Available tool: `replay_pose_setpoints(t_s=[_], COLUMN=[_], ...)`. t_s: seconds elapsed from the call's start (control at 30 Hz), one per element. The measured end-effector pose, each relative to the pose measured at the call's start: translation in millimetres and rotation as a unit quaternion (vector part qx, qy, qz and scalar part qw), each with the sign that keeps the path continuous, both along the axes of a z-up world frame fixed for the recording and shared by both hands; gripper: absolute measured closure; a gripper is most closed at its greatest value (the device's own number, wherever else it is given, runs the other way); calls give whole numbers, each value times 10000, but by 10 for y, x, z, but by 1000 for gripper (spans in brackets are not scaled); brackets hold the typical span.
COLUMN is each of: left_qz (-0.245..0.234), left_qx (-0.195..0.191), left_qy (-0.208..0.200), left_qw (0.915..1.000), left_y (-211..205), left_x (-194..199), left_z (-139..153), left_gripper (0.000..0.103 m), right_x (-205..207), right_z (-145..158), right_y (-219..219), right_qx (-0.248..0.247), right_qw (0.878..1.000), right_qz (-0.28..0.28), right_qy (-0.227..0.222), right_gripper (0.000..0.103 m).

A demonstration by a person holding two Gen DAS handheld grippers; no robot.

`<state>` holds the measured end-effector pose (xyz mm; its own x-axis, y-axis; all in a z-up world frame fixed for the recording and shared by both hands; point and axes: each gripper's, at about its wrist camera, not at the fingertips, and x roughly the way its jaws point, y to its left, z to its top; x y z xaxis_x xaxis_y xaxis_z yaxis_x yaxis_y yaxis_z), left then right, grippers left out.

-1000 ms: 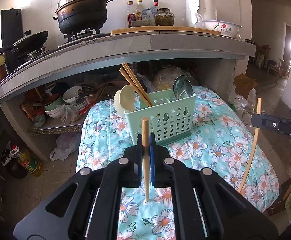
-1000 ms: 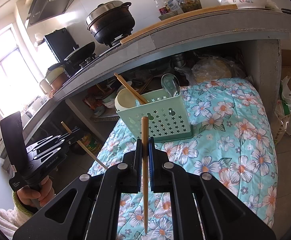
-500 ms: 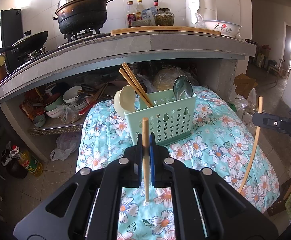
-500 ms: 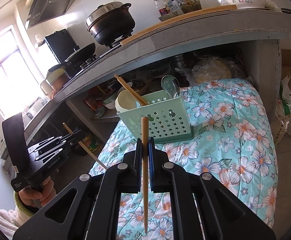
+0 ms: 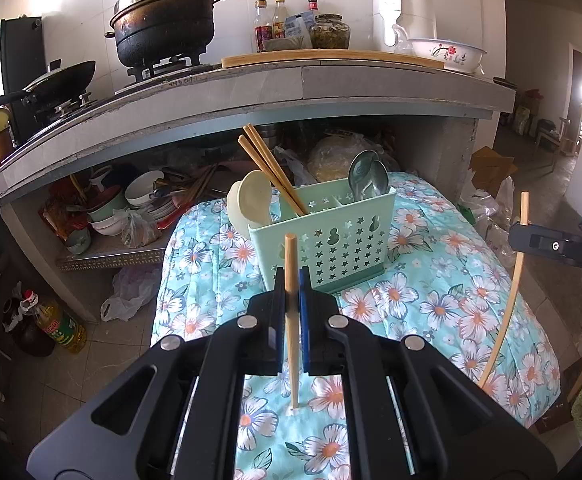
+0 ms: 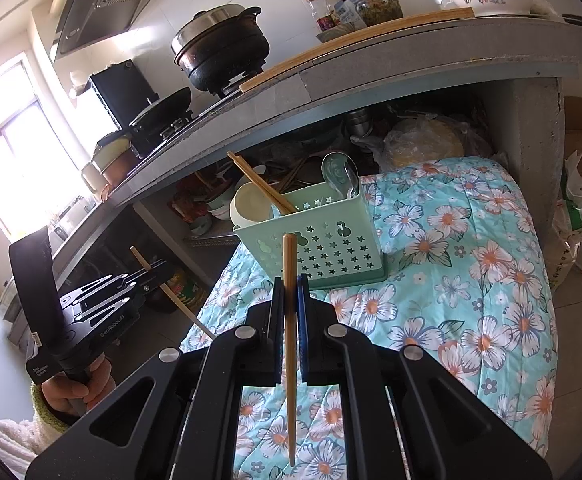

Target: Organize utensils

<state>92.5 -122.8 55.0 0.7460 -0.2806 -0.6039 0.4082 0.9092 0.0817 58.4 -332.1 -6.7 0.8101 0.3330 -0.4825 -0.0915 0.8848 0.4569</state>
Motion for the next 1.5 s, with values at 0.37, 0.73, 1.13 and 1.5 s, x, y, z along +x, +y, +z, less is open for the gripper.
replay_pose_setpoints(t_s=[0.37, 0.73, 1.13, 1.5], left_qz=[-14, -357, -452, 112], left_qx=[20, -459, -1876, -2214], left_qy=[8, 27, -588, -499], left_qw=[10000, 9983, 9794, 9738], left_y=[-37, -16, 64, -157], left_x=[129, 404, 865, 1620], left_z=[12, 367, 1220, 1018], left_gripper=[98, 98, 98, 98], right_x=[82, 175, 249, 272], right_z=[-30, -131, -236, -304], right_y=[-77, -189, -336, -440], right_qx=[122, 178, 397, 481], right_qw=[9999, 9995, 9984, 9975], right_qz=[-9, -190, -296, -358], right_qy=[9, 180, 288, 365], right_gripper=[97, 97, 97, 97])
